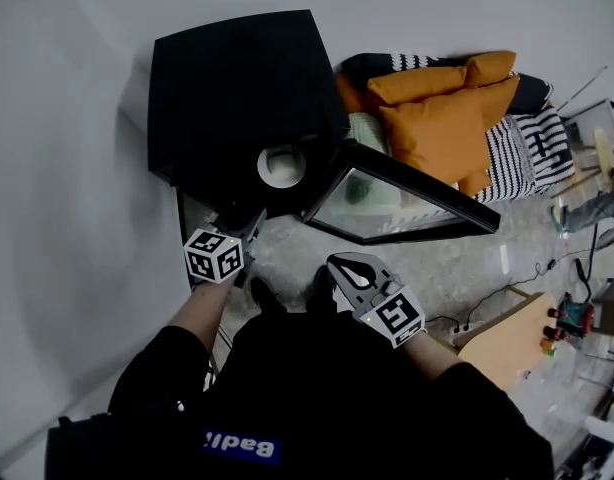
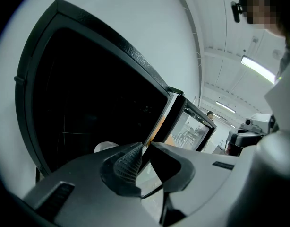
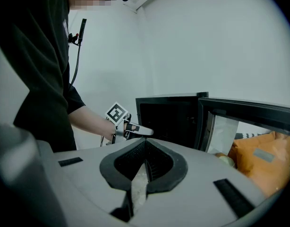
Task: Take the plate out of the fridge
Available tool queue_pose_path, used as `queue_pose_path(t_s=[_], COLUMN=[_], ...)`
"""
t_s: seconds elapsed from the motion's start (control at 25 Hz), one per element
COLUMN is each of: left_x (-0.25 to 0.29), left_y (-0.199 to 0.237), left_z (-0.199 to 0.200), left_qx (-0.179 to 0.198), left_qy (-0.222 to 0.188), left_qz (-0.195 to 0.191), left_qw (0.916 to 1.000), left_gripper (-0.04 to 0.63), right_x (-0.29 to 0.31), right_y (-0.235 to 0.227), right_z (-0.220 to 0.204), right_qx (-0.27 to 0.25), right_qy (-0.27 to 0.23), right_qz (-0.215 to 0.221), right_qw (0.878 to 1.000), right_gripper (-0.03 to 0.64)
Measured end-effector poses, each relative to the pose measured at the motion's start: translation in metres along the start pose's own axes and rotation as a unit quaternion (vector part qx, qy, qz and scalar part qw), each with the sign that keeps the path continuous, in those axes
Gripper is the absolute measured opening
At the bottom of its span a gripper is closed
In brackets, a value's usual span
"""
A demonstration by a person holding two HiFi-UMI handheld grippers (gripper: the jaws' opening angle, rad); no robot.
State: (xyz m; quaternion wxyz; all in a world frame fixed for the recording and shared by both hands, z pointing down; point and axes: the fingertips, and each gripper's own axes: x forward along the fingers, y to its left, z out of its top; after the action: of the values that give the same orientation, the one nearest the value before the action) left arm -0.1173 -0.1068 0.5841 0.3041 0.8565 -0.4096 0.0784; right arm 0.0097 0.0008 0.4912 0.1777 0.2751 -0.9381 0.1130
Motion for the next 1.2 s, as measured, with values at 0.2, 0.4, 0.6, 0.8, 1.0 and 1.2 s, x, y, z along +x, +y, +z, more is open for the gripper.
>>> queue_pose_path(t_s=[0.2, 0.4, 0.6, 0.8, 1.0, 1.2], left_x=[0.016, 0.037, 0.056, 0.075, 0.093, 0.106], left_y=[0.02, 0.047, 0.072, 0.104, 0.129, 0.144], left_z=[-0.01, -0.024, -0.028, -0.045, -0.06, -0.073], left_qx=[-0.033, -0.055, -0.085, -0.128, -0.147, -0.163], left_qy=[-0.001, 0.004, -0.002, 0.001, 0.009, 0.019], left_qz=[0.017, 0.035, 0.057, 0.087, 0.112, 0.13], left_qw=[0.9993, 0.9978, 0.9947, 0.988, 0.9826, 0.978], left_gripper=[0.037, 0.054, 0.055, 0.08, 0.081, 0.101], right_x=[-0.005, -0.007, -0.009, -0.014, -0.017, -0.014], right_y=[-0.005, -0.01, -0.012, -0.019, -0.024, -0.023], right_z=[-0.01, -0.026, -0.038, -0.054, -0.066, -0.085], right_qx=[0.0, 0.002, 0.019, 0.023, 0.03, 0.046], right_qy=[0.014, 0.029, 0.058, 0.087, 0.111, 0.123], right_qz=[-0.004, -0.008, -0.002, 0.008, 0.019, 0.037], right_qw=[1.0, 1.0, 0.998, 0.996, 0.993, 0.991], right_gripper=[0.009, 0.009, 0.009, 0.009, 0.009, 0.009])
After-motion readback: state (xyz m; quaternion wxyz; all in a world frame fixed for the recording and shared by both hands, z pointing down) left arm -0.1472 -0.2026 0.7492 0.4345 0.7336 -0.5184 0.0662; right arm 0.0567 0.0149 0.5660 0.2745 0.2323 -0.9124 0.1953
